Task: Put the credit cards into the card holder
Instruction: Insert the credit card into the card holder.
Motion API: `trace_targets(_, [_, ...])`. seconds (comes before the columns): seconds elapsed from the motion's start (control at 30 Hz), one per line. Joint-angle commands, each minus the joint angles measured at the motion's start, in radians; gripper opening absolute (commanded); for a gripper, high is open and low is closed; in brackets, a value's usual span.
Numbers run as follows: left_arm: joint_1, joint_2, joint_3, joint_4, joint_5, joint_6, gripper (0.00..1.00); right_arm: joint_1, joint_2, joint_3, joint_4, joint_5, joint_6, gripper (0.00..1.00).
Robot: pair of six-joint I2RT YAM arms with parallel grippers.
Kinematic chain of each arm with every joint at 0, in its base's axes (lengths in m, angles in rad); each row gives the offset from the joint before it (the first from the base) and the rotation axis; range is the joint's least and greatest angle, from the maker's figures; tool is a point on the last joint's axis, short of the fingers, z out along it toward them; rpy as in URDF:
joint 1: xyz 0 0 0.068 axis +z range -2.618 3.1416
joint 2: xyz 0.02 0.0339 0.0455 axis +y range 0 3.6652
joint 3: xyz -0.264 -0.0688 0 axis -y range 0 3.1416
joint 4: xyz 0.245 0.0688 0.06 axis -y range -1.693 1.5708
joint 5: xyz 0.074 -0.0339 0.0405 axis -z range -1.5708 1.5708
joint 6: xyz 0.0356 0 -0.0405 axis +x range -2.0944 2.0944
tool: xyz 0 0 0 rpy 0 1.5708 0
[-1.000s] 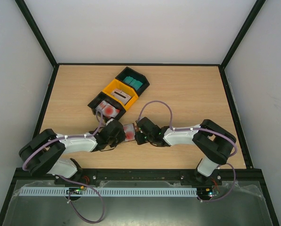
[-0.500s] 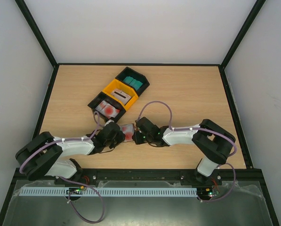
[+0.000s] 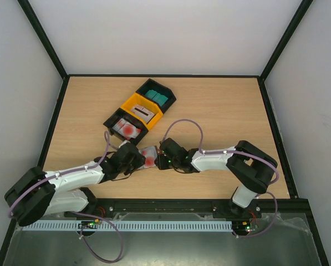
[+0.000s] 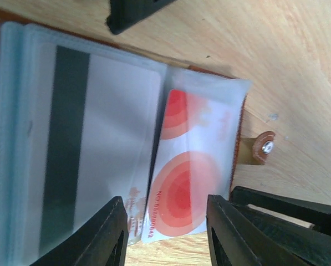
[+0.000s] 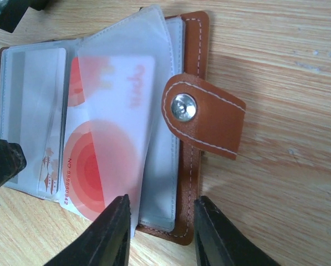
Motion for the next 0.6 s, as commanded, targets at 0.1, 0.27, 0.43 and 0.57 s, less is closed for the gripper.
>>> trace_targets(0.1, [-0.004, 0.067, 0.011, -0.039, 0.052, 0.022, 0.39, 0.005, 0.025, 0.023, -0.004, -0.037, -0.013, 0.32])
trace_targets(0.27, [-0.006, 0.145, 0.027, -0.024, 0.070, 0.030, 0.28, 0.005, 0.043, 0.026, 0.008, -0.066, -0.021, 0.27])
trace_targets(0.43, [-0.006, 0.175, 0.013, 0.042, 0.103, 0.025, 0.21, 0.004, 0.065, 0.039, 0.024, -0.099, -0.033, 0.29])
trace_targets(0.57, [-0.005, 0.156, -0.013, 0.079, 0.080, 0.017, 0.17, 0.003, 0.071, 0.038, 0.050, -0.124, -0.038, 0.32])
